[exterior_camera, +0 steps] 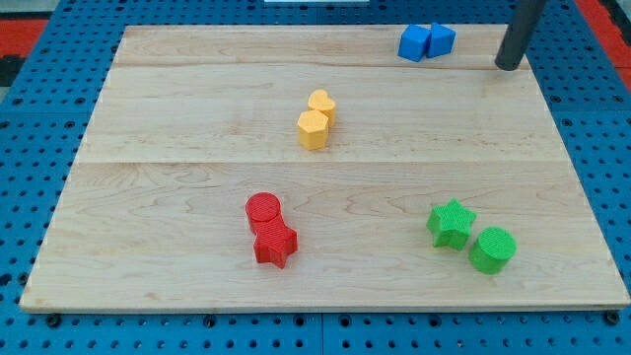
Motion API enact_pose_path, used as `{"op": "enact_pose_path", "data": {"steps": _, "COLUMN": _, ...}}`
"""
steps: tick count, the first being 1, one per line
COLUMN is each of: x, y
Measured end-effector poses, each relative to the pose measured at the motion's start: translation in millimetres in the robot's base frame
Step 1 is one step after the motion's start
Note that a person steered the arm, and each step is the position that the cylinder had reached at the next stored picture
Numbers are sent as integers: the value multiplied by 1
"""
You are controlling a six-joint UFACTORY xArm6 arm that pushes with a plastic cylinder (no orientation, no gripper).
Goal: Separate the yellow heart from the yellow hexagon
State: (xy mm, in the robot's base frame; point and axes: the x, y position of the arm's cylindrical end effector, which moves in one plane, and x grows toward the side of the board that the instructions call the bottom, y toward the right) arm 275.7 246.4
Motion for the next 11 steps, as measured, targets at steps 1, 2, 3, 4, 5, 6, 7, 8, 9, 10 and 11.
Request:
{"op": "enact_pose_path", "data": {"steps": 1, "x": -25, "y": 1}}
{"op": "enact_pose_path", "data": {"steps": 2, "x": -50, "y": 5}}
{"op": "enact_pose_path", "data": {"steps": 3, "x": -57, "y": -38}}
{"op": "enact_pose_path", "data": {"steps": 4, "x": -15, "y": -30}}
{"op": "enact_pose_path", "data": {"steps": 5, "x": 75, "y": -43}}
{"op": "enact_pose_path", "data": {"steps": 6, "x": 117, "y": -110}}
{"op": "enact_pose_path", "data": {"steps": 7, "x": 134, "y": -185}}
{"op": "enact_pose_path", "data": {"steps": 8, "x": 105, "y": -218}}
{"op": "enact_pose_path", "data": {"steps": 9, "x": 76, "y": -245}}
{"op": "enact_pose_path", "data": {"steps": 10, "x": 76, "y": -303}}
{"op": "enact_pose_path", "data": {"steps": 11, "x": 97, "y": -242}}
